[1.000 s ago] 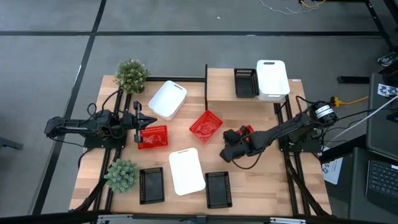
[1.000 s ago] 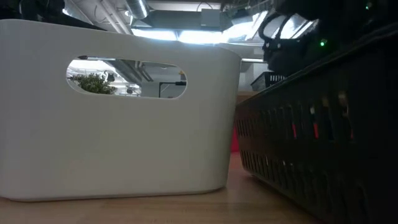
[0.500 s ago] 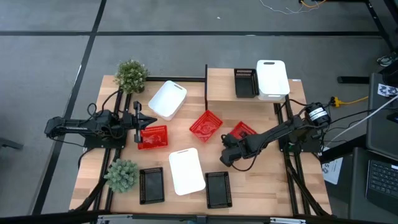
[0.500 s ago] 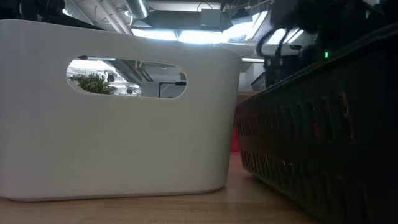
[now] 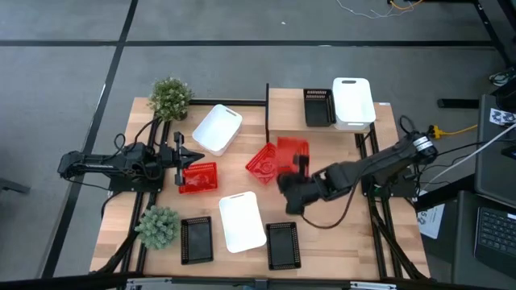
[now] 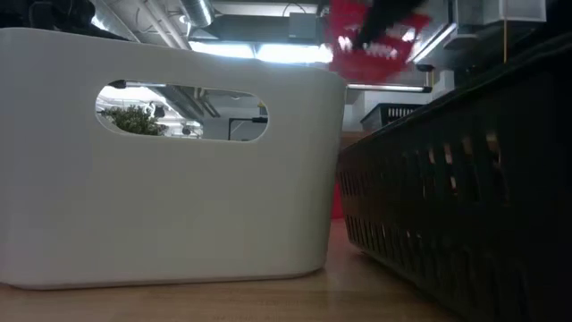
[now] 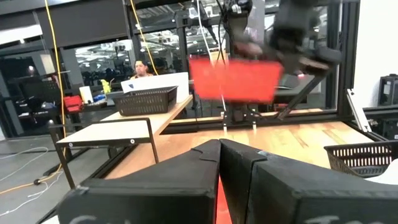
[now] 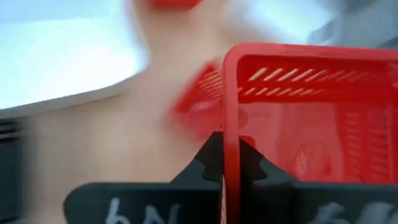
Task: Stack baskets on shelf by color
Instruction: Put the bottom right red bin on the shelf, then stack the right red bin on the top of the red bin on the shelf
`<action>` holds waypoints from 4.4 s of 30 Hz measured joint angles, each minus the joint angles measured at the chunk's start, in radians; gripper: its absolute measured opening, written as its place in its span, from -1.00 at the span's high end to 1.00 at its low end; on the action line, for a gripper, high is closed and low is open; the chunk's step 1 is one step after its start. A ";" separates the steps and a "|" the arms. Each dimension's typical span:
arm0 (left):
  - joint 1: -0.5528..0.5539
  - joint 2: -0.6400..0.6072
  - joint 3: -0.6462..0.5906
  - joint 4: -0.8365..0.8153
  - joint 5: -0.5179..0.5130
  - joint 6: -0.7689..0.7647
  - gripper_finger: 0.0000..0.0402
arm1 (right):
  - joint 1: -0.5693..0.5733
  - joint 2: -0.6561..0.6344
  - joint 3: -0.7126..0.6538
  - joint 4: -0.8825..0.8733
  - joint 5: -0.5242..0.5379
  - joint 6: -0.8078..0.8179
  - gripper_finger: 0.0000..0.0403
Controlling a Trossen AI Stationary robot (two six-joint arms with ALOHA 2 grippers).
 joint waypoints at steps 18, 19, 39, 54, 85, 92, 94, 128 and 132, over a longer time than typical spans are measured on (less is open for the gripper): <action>0.000 0.000 0.000 0.011 0.000 0.001 1.00 | -0.679 0.046 0.126 0.005 -0.504 -0.558 1.00; 0.000 0.000 0.000 0.011 0.000 0.001 1.00 | -0.686 0.054 0.118 0.009 -0.505 -0.586 1.00; 0.000 0.000 0.000 0.012 0.000 0.000 1.00 | -0.741 0.132 0.115 0.013 -0.551 -0.629 0.76; 0.000 0.000 0.000 -0.005 0.000 -0.001 1.00 | -0.717 0.132 0.271 -0.155 -0.525 -0.528 0.42; 0.000 0.000 0.000 -0.007 0.000 -0.009 1.00 | -0.285 0.138 -0.377 0.789 -0.443 0.093 0.42; 0.000 0.000 0.000 -0.006 0.000 -0.010 1.00 | -0.266 0.142 -0.395 0.860 -0.419 0.094 0.42; 0.000 0.000 0.000 -0.007 0.000 -0.010 1.00 | -0.266 0.157 -0.362 0.872 -0.418 0.093 0.42; 0.000 0.000 0.000 -0.008 0.007 -0.030 1.00 | -0.259 0.314 -0.291 0.559 -0.401 0.304 0.64; 0.000 0.000 0.000 -0.008 0.008 -0.030 1.00 | -0.217 0.313 -0.275 0.555 -0.408 0.253 0.94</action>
